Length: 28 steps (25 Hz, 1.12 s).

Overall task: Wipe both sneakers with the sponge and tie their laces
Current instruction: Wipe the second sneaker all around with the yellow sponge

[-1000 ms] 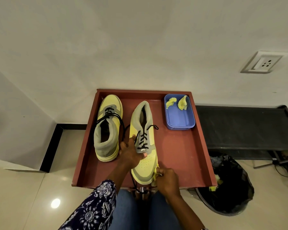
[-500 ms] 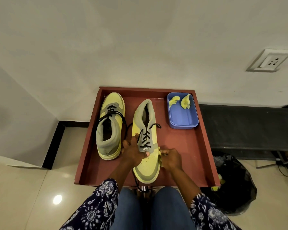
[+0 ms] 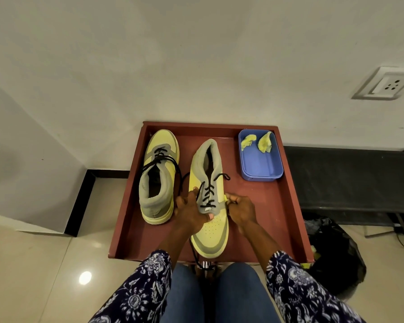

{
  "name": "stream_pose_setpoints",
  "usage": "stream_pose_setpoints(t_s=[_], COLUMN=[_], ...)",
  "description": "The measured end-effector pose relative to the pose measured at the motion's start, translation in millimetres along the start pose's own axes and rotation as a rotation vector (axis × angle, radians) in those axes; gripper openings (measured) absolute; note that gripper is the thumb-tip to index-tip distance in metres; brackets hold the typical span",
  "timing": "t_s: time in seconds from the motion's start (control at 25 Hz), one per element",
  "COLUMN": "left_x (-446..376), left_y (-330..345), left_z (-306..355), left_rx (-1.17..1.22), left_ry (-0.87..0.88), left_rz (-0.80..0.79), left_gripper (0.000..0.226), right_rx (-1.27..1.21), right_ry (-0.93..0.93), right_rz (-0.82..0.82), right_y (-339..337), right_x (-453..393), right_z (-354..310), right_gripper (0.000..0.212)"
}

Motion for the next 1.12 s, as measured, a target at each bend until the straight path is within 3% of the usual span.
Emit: stream_pose_setpoints(t_s=[0.28,0.44,0.6,0.92,1.12], left_x=[0,0,0,-1,-1], left_y=[1,1,0,0,0], left_z=[0,0,1,0,-1], left_rx=[0.002,0.008,0.006,0.003,0.008], left_ry=[-0.007,-0.012,-0.015,-0.009,-0.015], left_rz=[0.001,0.005,0.006,0.001,0.002], left_gripper=[0.089,0.089,0.088,0.088,0.087], right_rx=[-0.009,-0.164,-0.196,-0.160,-0.101], right_ry=[-0.100,-0.003,0.055,0.021,0.017], right_rz=[0.046,0.044,0.009,-0.043,0.013], right_y=[-8,-6,-7,-4,3], right_x=[48,68,57,8,-9], right_z=[25,51,54,10,-18], right_gripper=[0.035,0.020,0.025,0.033,0.039])
Point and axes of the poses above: each hand's wrist, its own x-axis away from the middle knuckle, its own y-axis out of the palm, z = x × y, the point moved 2 cm from there along -x, towards the middle knuckle, and after that the axes turned 2 degrees about y, right-handed, at the moved point
